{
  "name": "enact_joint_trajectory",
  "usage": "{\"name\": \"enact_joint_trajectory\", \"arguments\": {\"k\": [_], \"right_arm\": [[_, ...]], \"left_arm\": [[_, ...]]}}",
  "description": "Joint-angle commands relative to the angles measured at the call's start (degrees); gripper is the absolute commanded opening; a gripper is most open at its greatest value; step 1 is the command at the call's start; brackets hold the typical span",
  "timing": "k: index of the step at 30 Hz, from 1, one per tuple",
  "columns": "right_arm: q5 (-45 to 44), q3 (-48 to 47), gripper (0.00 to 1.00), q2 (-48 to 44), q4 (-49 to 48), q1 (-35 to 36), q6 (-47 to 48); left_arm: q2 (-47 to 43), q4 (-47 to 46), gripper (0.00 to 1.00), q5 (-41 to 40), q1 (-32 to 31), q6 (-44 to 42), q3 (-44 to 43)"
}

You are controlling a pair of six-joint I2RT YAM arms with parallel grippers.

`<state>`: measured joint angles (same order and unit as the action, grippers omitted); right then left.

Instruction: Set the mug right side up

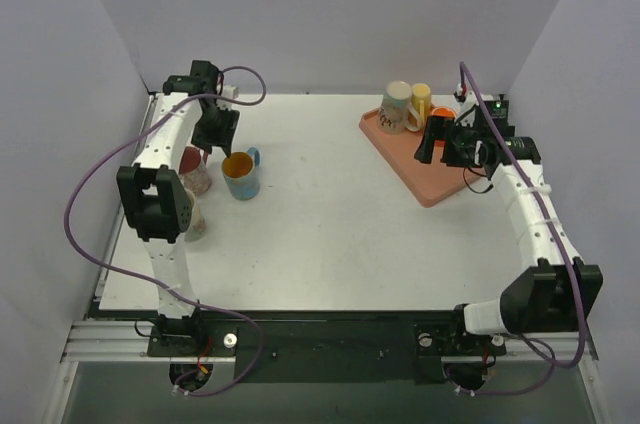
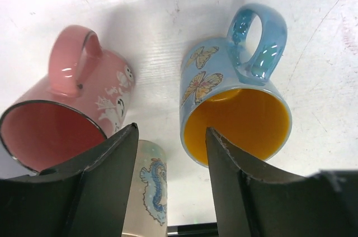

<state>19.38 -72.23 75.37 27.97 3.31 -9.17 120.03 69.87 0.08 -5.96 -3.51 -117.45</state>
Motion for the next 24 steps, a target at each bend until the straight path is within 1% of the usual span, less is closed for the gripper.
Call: {"name": "enact_joint_trajectory", "arguments": {"k": [1,3,4,6,9,10,11,12,13,14,15,18,22,23,24], "right_arm": [[2.41,-6.07,1.00,8.11,-9.58,-6.29,14.07],[2.77,-9.14,0.98,14.59,-12.22,-7.52,18.56],[2.86,-10.03,0.98,16.02,-13.80,-7.88,20.49],[3.12,-13.81,0.95,21.55,-14.34,-8.76,22.60],[4.17,-21.26,0.93,31.11,-13.64,-9.99,23.84],[4.87,-23.64,0.90,32.63,-13.47,-10.25,24.11],[5.58,-24.62,0.89,35.69,-13.64,-10.86,24.20],[5.93,-25.85,0.87,36.76,-14.07,-11.39,24.63],[5.85,-26.47,0.86,38.86,-14.17,-11.48,24.99],[5.85,-27.34,0.84,39.41,-14.17,-11.75,26.64],[5.85,-27.53,0.83,40.37,-14.08,-11.84,28.92],[5.58,-27.35,0.83,40.29,-14.08,-12.36,33.77],[6.38,-26.48,0.82,40.02,-13.38,-13.50,38.87],[5.94,-26.65,0.80,40.55,-13.38,-13.68,39.66],[5.15,-27.96,0.72,42.12,-12.68,-13.86,40.28]], "left_arm": [[-6.29,-2.18,0.62,-0.08,-0.02,-3.69,-2.61],[-9.80,-4.72,0.62,1.40,-0.11,-5.10,-1.04],[-12.34,-6.83,0.62,2.03,-0.28,-5.63,0.89],[-16.30,-9.12,0.62,2.47,-0.98,-7.39,4.13],[-23.32,-15.09,0.62,2.56,-2.91,-11.77,9.24],[-24.57,-17.72,0.62,2.47,-3.36,-12.74,12.13],[-27.01,-18.88,0.62,2.30,-4.58,-14.58,13.29],[-28.00,-21.15,0.62,2.04,-5.11,-15.21,15.65],[-29.92,-22.39,0.62,1.77,-6.51,-16.78,16.80],[-30.72,-23.80,0.62,1.25,-7.22,-17.66,18.29],[-31.86,-24.59,0.62,1.07,-8.10,-17.67,19.18],[-33.45,-27.32,0.62,0.36,-8.90,-16.89,20.59],[-33.81,-27.85,0.62,0.36,-8.90,-17.23,21.82],[-33.72,-27.85,0.62,-1.29,-8.98,-17.23,22.08],[-33.54,-28.03,0.62,-1.39,-8.90,-17.32,22.17]]}}
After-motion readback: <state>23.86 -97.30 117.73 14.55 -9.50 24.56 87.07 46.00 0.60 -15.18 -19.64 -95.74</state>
